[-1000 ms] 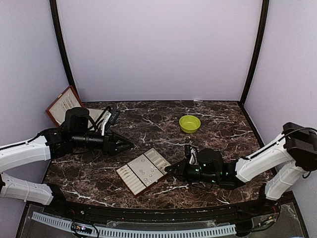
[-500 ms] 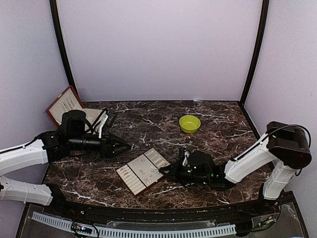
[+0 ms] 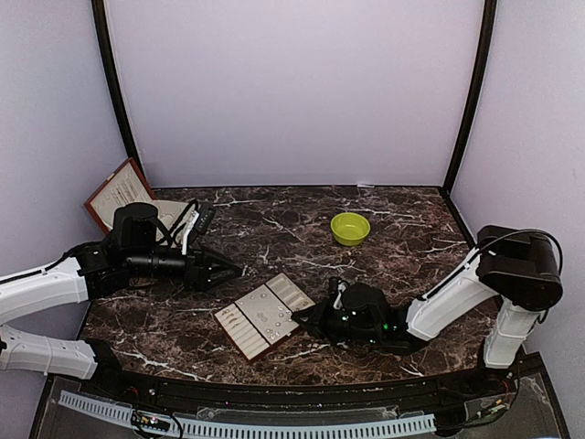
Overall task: Organize the mixed jewelry
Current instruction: Insert the earring into the earring holder.
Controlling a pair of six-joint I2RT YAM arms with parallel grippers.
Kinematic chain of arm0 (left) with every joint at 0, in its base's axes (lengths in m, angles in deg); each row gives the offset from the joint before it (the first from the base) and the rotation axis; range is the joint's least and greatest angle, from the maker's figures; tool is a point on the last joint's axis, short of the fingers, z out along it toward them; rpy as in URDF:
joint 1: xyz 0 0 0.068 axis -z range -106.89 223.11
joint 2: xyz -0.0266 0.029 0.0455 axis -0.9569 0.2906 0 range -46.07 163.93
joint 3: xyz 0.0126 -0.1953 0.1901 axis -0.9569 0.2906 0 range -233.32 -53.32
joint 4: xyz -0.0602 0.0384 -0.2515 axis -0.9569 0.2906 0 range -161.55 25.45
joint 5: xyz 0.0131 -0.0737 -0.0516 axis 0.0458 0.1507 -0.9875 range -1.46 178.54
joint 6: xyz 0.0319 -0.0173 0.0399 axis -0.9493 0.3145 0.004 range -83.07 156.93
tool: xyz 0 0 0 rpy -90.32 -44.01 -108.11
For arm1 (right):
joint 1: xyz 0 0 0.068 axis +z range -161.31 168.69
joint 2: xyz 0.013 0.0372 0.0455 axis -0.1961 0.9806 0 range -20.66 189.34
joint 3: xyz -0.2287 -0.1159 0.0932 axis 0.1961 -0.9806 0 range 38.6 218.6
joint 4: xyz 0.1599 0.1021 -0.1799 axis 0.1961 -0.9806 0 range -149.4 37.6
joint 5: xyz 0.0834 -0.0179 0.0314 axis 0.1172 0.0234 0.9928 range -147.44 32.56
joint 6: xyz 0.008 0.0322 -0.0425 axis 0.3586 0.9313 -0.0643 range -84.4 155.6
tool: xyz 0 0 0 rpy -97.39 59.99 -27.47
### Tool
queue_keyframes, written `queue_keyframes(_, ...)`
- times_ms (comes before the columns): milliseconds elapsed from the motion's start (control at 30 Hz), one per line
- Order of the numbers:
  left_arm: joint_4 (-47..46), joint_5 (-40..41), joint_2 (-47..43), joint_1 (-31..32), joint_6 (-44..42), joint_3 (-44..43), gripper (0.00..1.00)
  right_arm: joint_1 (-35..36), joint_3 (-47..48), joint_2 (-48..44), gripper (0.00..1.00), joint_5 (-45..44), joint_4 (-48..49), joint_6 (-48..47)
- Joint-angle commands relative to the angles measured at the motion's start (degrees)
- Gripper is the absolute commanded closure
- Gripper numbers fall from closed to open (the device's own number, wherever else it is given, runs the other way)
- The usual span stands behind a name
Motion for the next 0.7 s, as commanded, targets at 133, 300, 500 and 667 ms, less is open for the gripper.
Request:
queue_keyframes(133, -1.54, -1.16, -0.31, -0.19, 0.41, 1.00, 0.48, 0.05, 0.63, 2.32, 1.00, -1.51, 3.47, 0.81)
queue_keyframes(300, -1.69, -1.16, -0.21, -0.24, 0.50, 1.00, 0.48, -0.54, 0.59, 3.26, 1.00, -1.68, 4.52, 0.56)
queue_keyframes(500, -1.80, -1.10, -0.04, -0.22, 0.53, 1.00, 0.48, -1.36, 1.11, 4.11, 1.00, -1.28, 4.86, 0.07)
queue_keyframes(667, -1.80, -1.20, 0.04, -0.22, 0.50, 1.00, 0.48, -1.71, 1.52, 4.74, 1.00, -0.78, 5.10, -0.02)
